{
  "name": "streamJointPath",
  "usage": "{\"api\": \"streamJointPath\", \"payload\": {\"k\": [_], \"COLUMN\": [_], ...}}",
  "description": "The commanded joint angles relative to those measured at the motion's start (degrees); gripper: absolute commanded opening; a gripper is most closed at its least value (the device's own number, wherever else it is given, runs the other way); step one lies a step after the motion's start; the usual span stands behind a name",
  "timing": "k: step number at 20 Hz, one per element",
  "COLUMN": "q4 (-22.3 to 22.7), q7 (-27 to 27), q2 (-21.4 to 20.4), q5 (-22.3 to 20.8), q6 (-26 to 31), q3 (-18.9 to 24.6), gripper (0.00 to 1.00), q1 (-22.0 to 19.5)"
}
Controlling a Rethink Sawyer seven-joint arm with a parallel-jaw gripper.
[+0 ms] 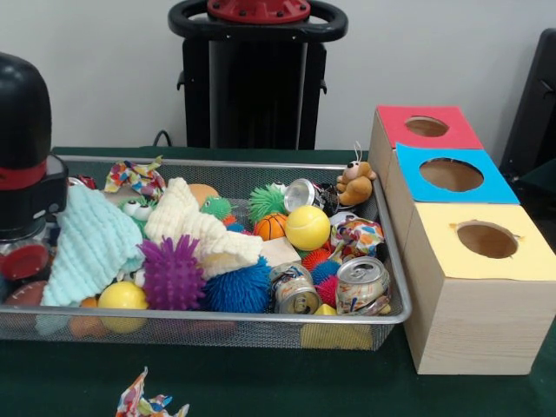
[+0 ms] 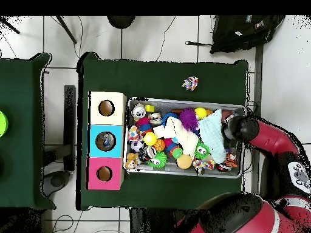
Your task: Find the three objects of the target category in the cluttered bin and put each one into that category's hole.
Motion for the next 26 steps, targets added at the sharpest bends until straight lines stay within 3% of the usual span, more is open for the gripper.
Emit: {"api": "streamJointPath", "payload": {"k": [1, 7, 16, 26], "q4": [6.4, 8.6, 14.3, 14.7], "q7": [6.8, 8.1, 5.4, 5.3], "q2": [-3.7, -6.6, -14.6, -14.9], "q5": [-1.0, -0.2, 1.5, 2.1], "q6": [-5.6, -6.3, -1.8, -1.6], "q3": [-1.4, -4.6, -6.0, -6.3], "gripper": [0.0, 0.0, 0.0, 0.0], "q1": [3.7, 6.5, 7.6, 8.2]}}
